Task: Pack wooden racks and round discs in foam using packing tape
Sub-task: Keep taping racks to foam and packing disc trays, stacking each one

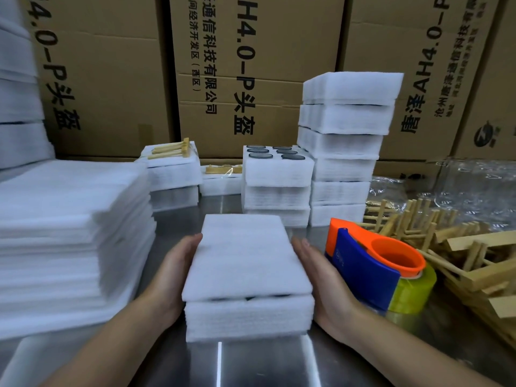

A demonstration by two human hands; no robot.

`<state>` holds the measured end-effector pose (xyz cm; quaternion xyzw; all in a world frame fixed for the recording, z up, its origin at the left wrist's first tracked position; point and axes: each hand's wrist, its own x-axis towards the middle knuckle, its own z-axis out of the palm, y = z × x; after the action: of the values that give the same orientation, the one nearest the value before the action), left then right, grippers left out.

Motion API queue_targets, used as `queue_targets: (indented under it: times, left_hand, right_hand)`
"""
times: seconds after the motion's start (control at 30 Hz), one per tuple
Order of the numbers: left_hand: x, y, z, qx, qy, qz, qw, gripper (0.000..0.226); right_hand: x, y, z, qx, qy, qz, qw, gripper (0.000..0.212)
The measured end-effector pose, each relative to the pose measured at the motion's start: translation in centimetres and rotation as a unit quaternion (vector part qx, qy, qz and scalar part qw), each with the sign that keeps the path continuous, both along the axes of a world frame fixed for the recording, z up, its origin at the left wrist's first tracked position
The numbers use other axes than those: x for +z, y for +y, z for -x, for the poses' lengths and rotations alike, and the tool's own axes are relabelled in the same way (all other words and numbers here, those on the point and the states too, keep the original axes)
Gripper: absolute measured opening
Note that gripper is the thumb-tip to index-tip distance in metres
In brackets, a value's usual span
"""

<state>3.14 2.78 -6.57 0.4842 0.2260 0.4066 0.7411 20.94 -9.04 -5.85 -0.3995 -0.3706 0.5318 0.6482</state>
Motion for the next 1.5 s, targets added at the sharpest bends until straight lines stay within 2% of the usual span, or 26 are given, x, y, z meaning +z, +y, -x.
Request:
queue_targets:
  times: [0.07, 0.2, 0.27, 0.57, 0.77, 1.0, 1.27, 1.4, 1.47, 1.5]
  left_hand:
    - [-0.2, 0.0, -0.1, 0.015, 0.017, 0.003, 1.0, 0.031]
    - [-0.4, -0.5, -0.4, 0.026, 0.044, 0.009, 0.999, 0.028]
    - [-0.2, -0.7, -0.5, 0.024, 0.041, 0.015, 0.999, 0.031]
    - [-0.6, 0.6, -0.6, 0.081, 0.078, 0.063, 0.992, 0.023]
    - [-0.6, 0.7, -0.7, 0.098, 0.071, 0.055, 0.991, 0.023]
    - [-0.6, 0.6, -0.6, 0.096, 0.074, 0.077, 0.99, 0.024]
    - [-0.3, 0.4, -0.3, 0.096, 0.077, 0.084, 0.989, 0.021]
    - [0.7, 0.7, -0.1, 0.093, 0.137, 0.09, 0.982, 0.021]
    - [2.0, 1.2, -0.3, 0.134, 0.209, 0.034, 0.968, 0.025]
    - [2.7, 1.6, -0.5, 0.172, 0.242, -0.023, 0.955, 0.036]
  right_hand:
    - [-0.2, 0.0, -0.2, -0.012, 0.002, 0.003, 1.0, 0.035]
    - [-0.6, 0.2, -0.3, -0.031, -0.005, 0.024, 0.999, 0.054]
    - [-0.8, 0.2, -0.3, -0.033, 0.0, 0.03, 0.999, 0.056]
    - [-1.0, 0.3, -0.5, -0.022, -0.018, 0.028, 0.999, 0.043]
    - [-0.8, 0.4, -0.7, -0.037, -0.063, 0.007, 0.997, 0.032]
    - [-0.5, 0.3, -0.7, -0.071, -0.101, 0.019, 0.992, 0.041]
    - [-0.3, 0.2, -1.0, -0.044, -0.097, 0.007, 0.994, 0.029]
    - [-0.4, 0.3, -1.1, -0.057, -0.106, 0.007, 0.993, 0.031]
    - [-0.5, 0.3, -1.1, -0.06, -0.118, 0.006, 0.991, 0.031]
    - [-0.5, 0.4, -1.1, -0.064, -0.124, 0.007, 0.99, 0.03]
